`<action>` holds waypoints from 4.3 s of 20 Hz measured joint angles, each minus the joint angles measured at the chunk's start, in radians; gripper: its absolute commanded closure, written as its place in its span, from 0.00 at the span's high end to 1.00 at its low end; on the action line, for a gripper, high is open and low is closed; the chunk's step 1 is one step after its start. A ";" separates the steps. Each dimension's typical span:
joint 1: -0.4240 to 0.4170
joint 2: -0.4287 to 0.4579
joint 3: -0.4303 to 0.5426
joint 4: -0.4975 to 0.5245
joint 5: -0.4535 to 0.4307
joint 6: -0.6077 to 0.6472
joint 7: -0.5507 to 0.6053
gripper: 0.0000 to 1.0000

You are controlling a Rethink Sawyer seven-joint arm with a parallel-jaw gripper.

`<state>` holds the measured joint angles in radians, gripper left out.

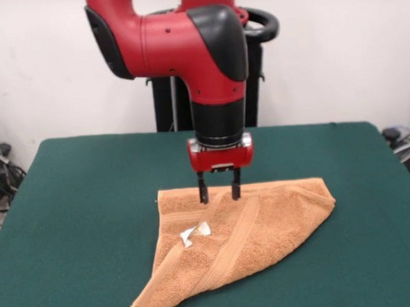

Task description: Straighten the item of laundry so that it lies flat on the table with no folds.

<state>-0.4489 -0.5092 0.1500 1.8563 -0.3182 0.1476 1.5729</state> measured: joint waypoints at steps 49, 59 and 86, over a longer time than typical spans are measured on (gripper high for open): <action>-0.011 0.049 -0.017 0.052 -0.077 -0.138 0.000 1.00; 0.011 0.059 -0.021 0.051 -0.077 -0.161 0.000 1.00; 0.034 0.067 -0.039 0.051 -0.077 -0.205 0.000 0.00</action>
<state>-0.4147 -0.4423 0.1106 1.9076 -0.3954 -0.0575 1.5729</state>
